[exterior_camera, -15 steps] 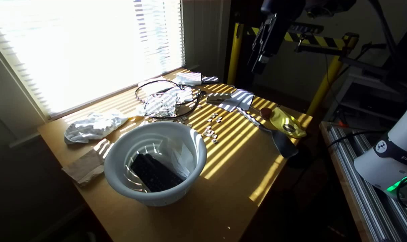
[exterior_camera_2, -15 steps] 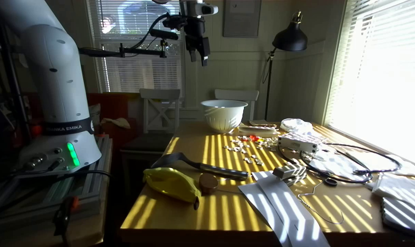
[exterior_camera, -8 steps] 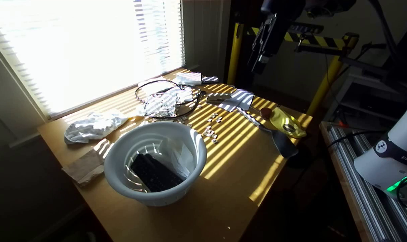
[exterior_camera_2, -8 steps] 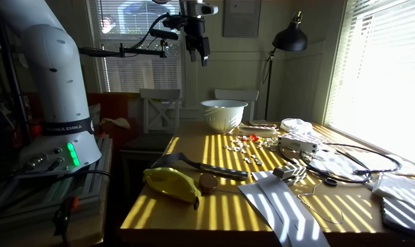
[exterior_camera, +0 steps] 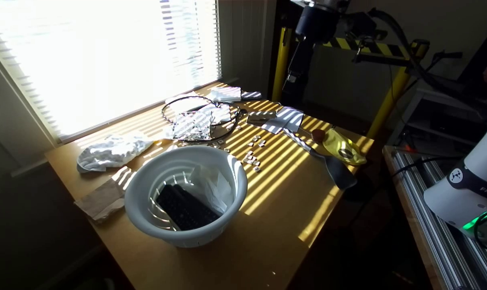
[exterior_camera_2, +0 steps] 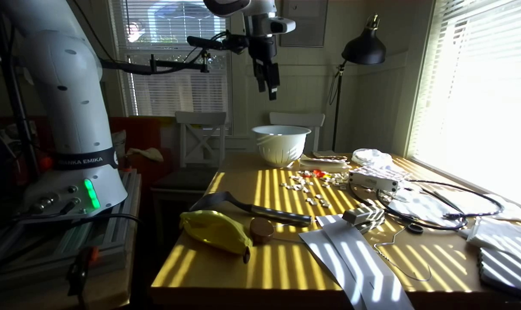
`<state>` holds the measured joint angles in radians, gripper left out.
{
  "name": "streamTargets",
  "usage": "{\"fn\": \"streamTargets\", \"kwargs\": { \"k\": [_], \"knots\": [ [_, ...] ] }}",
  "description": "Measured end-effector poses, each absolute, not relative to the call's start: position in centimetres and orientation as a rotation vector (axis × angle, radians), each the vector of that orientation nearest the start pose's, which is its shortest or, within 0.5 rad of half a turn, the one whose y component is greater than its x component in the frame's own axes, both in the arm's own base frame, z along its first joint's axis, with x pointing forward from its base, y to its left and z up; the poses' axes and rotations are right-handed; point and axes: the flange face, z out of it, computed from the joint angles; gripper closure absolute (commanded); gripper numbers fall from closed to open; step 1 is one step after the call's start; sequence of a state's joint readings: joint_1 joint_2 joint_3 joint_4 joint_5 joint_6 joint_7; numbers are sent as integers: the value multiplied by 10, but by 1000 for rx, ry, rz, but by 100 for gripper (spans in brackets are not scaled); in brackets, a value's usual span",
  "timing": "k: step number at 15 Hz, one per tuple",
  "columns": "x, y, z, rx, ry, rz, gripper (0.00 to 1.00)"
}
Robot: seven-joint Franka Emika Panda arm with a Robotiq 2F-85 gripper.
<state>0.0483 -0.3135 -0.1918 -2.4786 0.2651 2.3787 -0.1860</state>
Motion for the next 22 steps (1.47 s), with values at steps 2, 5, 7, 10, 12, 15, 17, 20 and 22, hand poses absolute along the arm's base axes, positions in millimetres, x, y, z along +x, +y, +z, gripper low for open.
{"fn": "streamTargets", "kwargs": {
  "k": [2, 5, 7, 10, 12, 15, 17, 20, 22],
  "knots": [
    [458, -94, 407, -2867, 310, -336, 0],
    [472, -118, 391, -2789, 412, -316, 0],
    [477, -119, 390, -2785, 418, -312, 0],
    [477, -117, 392, -2784, 508, -314, 0],
    [471, -122, 388, -2771, 666, -308, 0],
    [447, -132, 369, -2722, 908, -259, 0],
    [426, -136, 348, -2672, 1066, -208, 0],
    [377, -145, 306, -2593, 1301, -139, 0],
    [345, -157, 284, -2528, 1448, -102, 0]
  ]
}}
